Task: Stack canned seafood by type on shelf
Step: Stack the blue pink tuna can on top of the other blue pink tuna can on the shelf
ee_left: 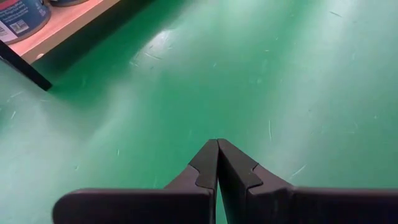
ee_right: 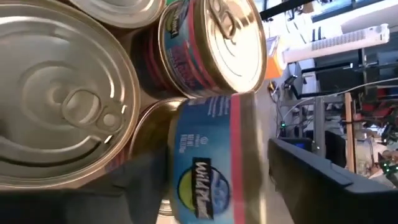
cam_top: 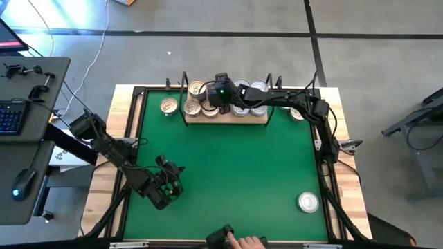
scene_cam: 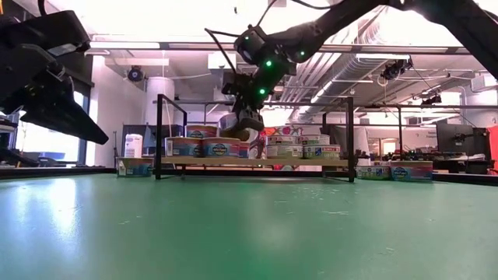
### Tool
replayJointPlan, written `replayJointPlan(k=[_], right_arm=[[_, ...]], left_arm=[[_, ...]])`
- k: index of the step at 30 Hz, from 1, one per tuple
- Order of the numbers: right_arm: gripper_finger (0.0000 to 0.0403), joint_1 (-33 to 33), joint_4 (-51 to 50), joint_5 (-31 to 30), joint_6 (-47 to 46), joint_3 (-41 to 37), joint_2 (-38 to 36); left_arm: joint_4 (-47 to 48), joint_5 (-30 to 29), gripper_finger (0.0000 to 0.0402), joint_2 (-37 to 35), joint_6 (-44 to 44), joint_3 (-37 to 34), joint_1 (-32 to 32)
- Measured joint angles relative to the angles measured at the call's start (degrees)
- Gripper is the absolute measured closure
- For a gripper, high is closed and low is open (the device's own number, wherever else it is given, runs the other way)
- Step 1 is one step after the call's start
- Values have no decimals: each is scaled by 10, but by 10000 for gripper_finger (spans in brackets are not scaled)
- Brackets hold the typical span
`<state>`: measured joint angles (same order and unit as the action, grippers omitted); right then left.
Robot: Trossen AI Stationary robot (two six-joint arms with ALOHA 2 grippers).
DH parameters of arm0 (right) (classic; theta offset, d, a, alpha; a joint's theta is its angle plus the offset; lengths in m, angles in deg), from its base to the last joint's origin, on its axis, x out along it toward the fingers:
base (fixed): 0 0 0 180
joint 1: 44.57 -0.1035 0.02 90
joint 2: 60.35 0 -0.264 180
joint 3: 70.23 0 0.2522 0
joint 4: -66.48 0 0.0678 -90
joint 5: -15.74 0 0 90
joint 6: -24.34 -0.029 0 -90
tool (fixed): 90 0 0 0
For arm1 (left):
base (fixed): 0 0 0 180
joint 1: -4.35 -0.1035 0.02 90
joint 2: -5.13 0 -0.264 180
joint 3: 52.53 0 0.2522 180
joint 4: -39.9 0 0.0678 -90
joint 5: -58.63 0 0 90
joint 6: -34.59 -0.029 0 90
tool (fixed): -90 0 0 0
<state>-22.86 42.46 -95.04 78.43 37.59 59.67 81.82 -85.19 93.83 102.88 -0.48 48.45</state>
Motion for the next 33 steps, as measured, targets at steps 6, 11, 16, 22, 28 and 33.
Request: replayJointPlan(k=[6, 11, 16, 22, 28, 33], right_arm=[[125, -1, -17, 0, 4, 0, 0], [123, -2, -33, 0, 4, 0, -10], [122, -15, -51, -17, -4, 0, -46], [127, -52, -148, 30, -158, 0, -117], [165, -102, -195, 182, -291, -115, -184], [207, -192, -82, 175, -379, -287, -264]], left_arm=[[-4, 0, 401, 0, 0, 0, 0], [-10, 4, 402, 0, 0, 0, 0], [-12, 7, 402, 0, 0, 0, 0], [-13, -11, 402, 0, 6, 0, 9], [26, -66, 402, -24, 75, 0, 58], [118, -93, 402, -95, 167, 1, 71]])
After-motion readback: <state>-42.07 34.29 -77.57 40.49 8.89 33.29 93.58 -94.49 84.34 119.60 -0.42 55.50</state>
